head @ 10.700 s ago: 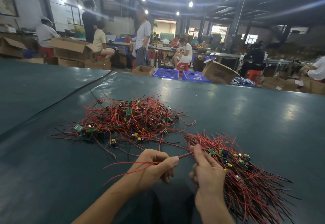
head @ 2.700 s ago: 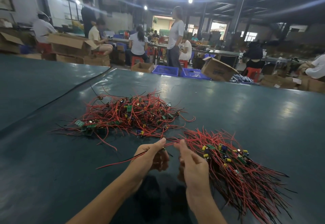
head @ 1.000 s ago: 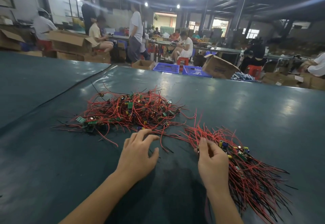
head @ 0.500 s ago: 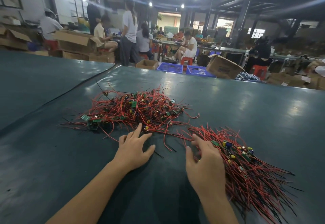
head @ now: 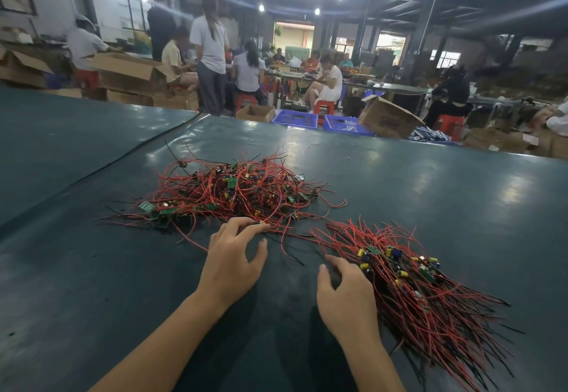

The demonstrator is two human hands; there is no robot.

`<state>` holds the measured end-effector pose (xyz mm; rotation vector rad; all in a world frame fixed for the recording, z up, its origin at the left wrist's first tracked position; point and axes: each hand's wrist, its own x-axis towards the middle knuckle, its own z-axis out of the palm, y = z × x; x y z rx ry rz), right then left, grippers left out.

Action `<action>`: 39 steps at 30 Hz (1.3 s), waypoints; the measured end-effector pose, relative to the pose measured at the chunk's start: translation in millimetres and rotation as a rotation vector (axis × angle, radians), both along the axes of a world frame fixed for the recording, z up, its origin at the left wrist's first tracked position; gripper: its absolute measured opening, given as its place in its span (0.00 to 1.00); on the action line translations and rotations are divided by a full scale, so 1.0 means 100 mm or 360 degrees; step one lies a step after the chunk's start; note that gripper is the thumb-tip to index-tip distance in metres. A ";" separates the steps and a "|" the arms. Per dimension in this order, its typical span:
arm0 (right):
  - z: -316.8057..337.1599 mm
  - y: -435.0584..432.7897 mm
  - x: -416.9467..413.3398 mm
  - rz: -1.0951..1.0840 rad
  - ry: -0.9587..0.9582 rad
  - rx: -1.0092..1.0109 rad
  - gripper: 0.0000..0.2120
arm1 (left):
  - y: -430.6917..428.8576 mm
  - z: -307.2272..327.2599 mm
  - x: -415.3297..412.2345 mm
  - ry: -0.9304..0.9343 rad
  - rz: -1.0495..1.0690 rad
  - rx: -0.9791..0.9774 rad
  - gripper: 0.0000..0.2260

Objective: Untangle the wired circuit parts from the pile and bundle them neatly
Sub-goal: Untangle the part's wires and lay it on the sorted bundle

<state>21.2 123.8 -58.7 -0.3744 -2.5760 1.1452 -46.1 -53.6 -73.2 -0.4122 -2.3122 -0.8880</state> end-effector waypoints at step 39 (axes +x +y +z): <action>0.18 -0.26 0.11 0.0582 0.0254 -0.1043 0.15 | 0.31 0.30 0.27 -0.0002 -0.0603 0.1587 0.06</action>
